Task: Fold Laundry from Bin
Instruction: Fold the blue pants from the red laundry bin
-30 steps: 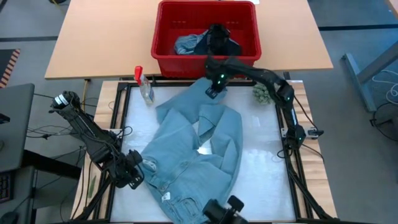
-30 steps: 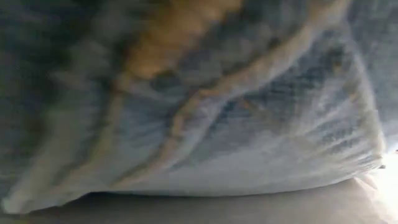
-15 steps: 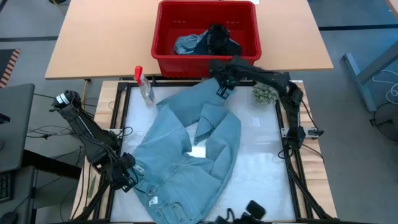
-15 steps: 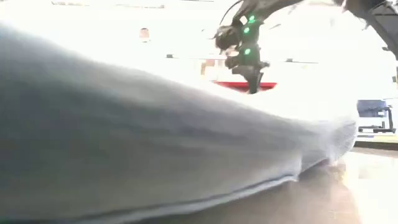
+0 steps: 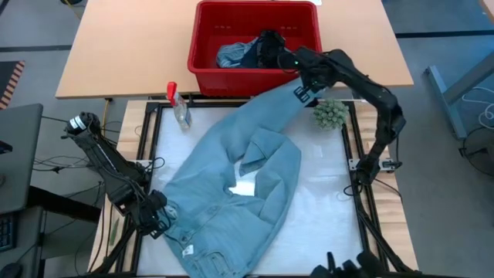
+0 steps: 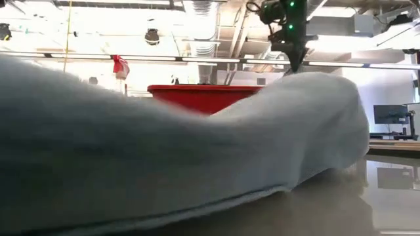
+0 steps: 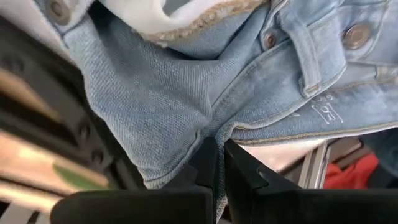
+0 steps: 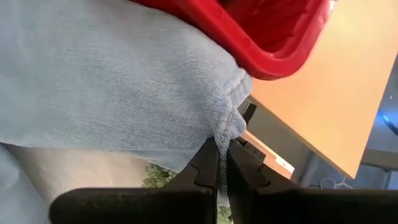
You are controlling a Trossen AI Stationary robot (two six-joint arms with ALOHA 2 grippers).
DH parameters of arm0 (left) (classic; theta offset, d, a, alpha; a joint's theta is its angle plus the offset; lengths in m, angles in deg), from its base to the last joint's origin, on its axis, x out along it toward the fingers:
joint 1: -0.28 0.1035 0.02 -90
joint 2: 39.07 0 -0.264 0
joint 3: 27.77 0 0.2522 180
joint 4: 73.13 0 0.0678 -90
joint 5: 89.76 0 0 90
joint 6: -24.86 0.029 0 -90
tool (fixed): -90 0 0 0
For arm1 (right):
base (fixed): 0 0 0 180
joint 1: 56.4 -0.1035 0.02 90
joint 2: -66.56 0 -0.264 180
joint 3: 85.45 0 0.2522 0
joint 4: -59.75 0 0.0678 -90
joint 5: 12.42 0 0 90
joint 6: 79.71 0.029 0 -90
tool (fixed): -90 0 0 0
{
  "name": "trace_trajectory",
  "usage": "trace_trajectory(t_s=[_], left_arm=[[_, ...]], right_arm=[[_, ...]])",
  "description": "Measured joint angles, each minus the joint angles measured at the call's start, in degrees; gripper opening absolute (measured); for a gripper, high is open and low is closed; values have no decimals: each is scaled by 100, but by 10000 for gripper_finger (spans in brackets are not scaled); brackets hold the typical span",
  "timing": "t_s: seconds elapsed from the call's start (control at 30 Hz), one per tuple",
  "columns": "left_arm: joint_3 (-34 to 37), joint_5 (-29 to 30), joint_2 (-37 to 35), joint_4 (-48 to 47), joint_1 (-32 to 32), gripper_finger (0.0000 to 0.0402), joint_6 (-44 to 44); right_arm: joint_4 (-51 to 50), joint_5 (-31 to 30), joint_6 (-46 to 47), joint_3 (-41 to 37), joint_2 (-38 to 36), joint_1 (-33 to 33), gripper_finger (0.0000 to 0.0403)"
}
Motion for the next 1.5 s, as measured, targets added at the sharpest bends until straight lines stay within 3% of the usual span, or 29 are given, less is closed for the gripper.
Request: trace_trajectory(t_s=[0.17, 0.37, 0.43, 0.6, 0.83, 1.0, 1.27, 1.37, 1.5], left_arm=[[0, -699, 0, -297, 0, 0, -282], [0, -520, -11, -424, 0, 25, -263], [0, -414, -11, -428, 2, 47, -255], [0, -404, -15, -428, 2, 116, -309], [-227, -249, -55, -573, 2, 177, -261], [-504, 942, -216, -694, 2, 180, -139], [-587, 3847, -236, -74, 125, 181, 876], [-579, 4427, -238, 181, 321, 181, 1425], [-577, 4752, -211, 228, 700, 181, 1949]], right_arm=[[153, 76, -181, 0, -134, 39, 46], [612, 286, -742, 0, -159, -169, 64], [793, 433, -878, 0, -157, -277, 80], [815, 1599, -905, 0, -170, -542, 137], [786, 1975, -833, -6, -240, -968, 213], [1607, 3085, -849, -561, -242, -1265, 229], [2983, 3162, -1040, -2215, -231, -1359, 223], [3379, 3175, -884, -2914, -227, -1168, 221], [3965, 3711, -619, -3641, -226, -907, 221]])
